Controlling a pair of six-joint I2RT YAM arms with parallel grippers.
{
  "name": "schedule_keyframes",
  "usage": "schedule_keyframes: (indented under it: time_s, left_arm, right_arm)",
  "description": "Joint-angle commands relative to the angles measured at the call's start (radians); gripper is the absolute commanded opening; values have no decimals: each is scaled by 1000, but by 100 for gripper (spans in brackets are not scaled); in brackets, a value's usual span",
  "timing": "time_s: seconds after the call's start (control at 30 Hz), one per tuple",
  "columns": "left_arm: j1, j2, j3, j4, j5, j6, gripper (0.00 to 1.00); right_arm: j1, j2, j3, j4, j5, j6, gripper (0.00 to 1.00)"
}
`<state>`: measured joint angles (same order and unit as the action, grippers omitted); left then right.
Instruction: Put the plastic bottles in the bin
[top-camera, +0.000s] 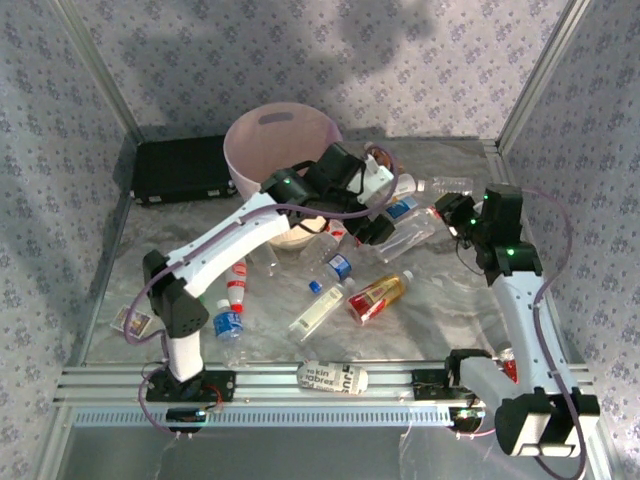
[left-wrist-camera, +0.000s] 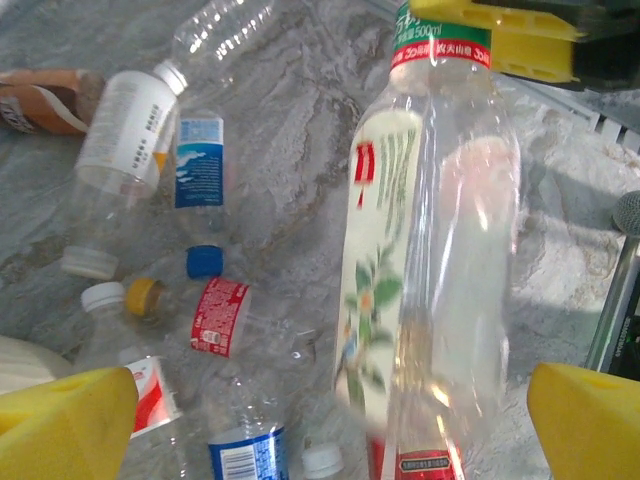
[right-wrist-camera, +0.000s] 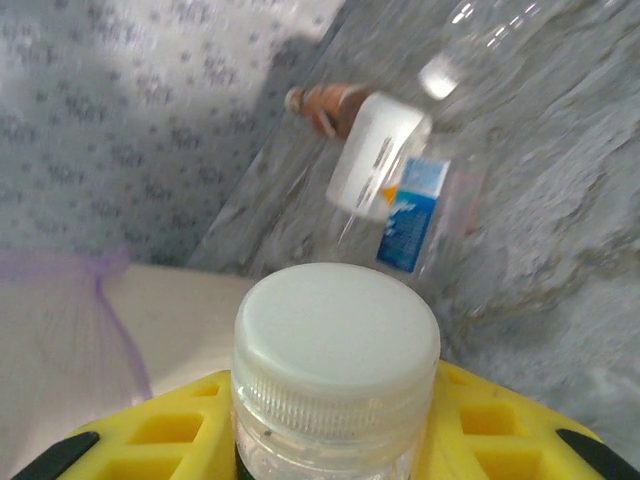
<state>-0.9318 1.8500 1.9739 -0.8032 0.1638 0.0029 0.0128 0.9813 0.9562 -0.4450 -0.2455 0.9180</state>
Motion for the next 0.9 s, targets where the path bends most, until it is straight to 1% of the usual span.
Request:
schedule_keyframes:
  time_s: [0.0, 0.1, 0.2, 0.37, 0.4, 0.57, 0.67, 0.77, 0.8, 0.87]
  left_arm:
    - [-28, 29, 57, 22, -17, 23, 100]
    - [-45, 57, 69, 18, -24, 21, 100]
    - [-61, 79, 72, 15, -26, 22, 100]
    - [-62, 97, 64, 15, 34, -18, 100]
    - [-63, 102, 64, 15, 33, -21, 100]
    - [-73, 127, 77, 11, -40, -17, 100]
    - [-79, 143, 97, -5, -54, -13, 100]
    - [-81, 153, 107, -7, -53, -10, 95]
    - [-81, 153, 110, -7, -58, -9, 91]
    - [-81, 156, 119, -9, -66, -7, 79]
  right_arm:
    - [71, -3, 33, -10, 35, 26, 31]
    - [125, 13, 37, 6, 58, 38, 31]
    - [154, 17, 32, 38, 63, 51, 31]
    - [158, 8, 38, 47, 71, 50, 31]
    - [158, 5, 38, 50, 70, 52, 31]
    - [158, -5, 36, 66, 53, 71, 30]
    - [157, -10, 34, 74, 41, 82, 30]
    - [157, -14, 30, 83, 38, 86, 30]
    - [157, -15, 30, 80, 39, 84, 30]
    - [155, -17, 29, 79, 41, 83, 30]
